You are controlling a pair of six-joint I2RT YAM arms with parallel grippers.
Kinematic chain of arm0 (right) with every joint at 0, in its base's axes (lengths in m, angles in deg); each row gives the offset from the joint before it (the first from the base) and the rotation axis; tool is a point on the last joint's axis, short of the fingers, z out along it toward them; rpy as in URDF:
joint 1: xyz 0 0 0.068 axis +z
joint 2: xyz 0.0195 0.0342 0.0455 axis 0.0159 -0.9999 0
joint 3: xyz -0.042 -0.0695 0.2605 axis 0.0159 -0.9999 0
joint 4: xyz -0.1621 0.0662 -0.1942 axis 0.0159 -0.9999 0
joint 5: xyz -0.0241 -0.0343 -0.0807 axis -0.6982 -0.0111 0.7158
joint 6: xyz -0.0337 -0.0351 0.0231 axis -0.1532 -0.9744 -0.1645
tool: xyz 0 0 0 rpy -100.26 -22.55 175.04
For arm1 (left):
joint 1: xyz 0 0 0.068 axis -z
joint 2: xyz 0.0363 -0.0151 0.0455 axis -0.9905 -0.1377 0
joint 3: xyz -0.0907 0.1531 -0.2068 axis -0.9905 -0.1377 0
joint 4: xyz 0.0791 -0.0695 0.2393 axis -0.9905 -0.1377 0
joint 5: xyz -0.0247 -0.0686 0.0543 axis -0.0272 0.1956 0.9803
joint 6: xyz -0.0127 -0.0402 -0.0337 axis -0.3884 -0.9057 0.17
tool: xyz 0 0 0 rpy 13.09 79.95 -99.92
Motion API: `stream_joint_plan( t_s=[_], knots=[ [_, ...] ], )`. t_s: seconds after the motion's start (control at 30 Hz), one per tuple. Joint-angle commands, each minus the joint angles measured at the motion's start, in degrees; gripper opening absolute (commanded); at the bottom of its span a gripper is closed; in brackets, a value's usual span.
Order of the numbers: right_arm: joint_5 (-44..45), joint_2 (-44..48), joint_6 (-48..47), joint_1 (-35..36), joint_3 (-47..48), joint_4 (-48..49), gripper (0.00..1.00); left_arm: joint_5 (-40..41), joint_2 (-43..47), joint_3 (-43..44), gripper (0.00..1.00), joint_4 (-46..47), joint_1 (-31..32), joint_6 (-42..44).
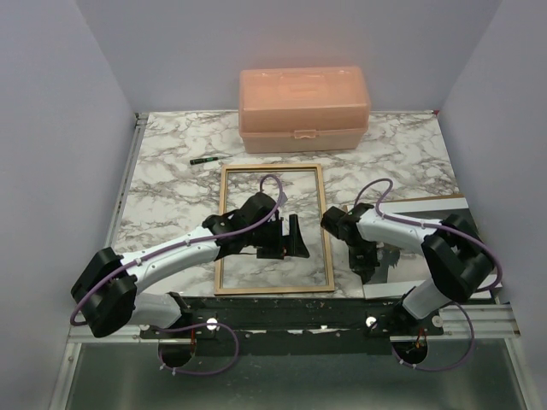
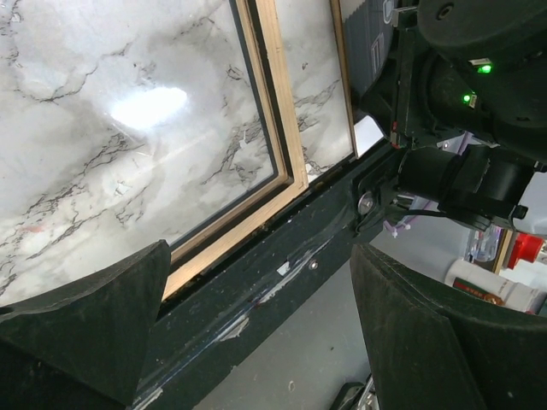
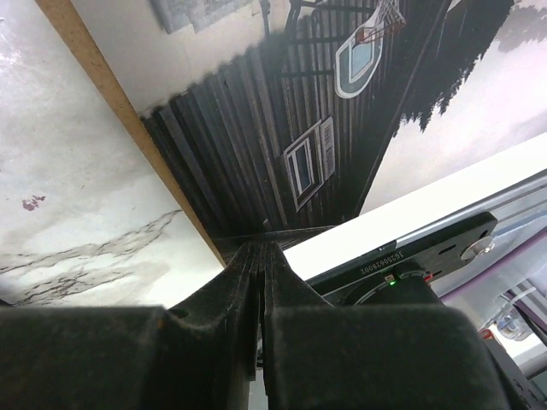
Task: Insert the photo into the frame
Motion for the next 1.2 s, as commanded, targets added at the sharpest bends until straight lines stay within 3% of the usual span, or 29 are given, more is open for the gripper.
stream_joint_plan(
  t_s=[0.0, 0.23, 0.43, 0.53, 0.6, 0.73, 0.93, 1.03, 1.17],
  knots=[
    [2.09, -1.25, 0.57, 0.45, 1.51, -0.07, 0.10, 0.86, -0.24, 1.79, 0.88, 0.18, 0.33, 0.87],
    [-4.35, 3.78, -2.45, -1.32, 2.01, 7.62, 0.13, 0.21, -1.01, 2.41, 0.88, 1.53, 0.52, 0.67],
    [-11.85, 14.59, -5.97, -13.38, -0.72, 15.31, 0.16, 0.03, -2.20, 5.33, 0.88, 2.31, 1.26, 1.01],
    [-12.49, 18.53, -7.62, -19.80, -1.25, 17.04, 0.35, -0.33, -3.74, 7.63, 0.89, 3.12, 1.52, 1.45],
    [-13.00, 19.85, -8.31, -22.48, -1.38, 19.03, 0.54, -0.22, -4.80, 9.50, 0.91, 3.38, 1.71, 1.84],
    [-15.08, 17.21, -9.35, -28.36, -2.65, 23.91, 0.67, -0.21, -7.44, 13.01, 0.94, 5.09, 1.92, 2.42],
    [-15.79, 7.65, -11.15, -33.38, -2.97, 29.72, 0.75, -0.55, -10.61, 16.52, 0.95, 7.83, 1.97, 2.67],
    [-16.74, 3.08, -12.45, -33.46, -2.29, 31.03, 0.76, -0.65, -11.53, 16.72, 0.95, 8.90, 2.04, 2.73],
    [-25.25, -0.19, -13.65, -33.39, -3.84, 34.76, 0.77, -0.41, -12.22, 16.22, 0.95, 9.21, 2.01, 2.61]
  ],
)
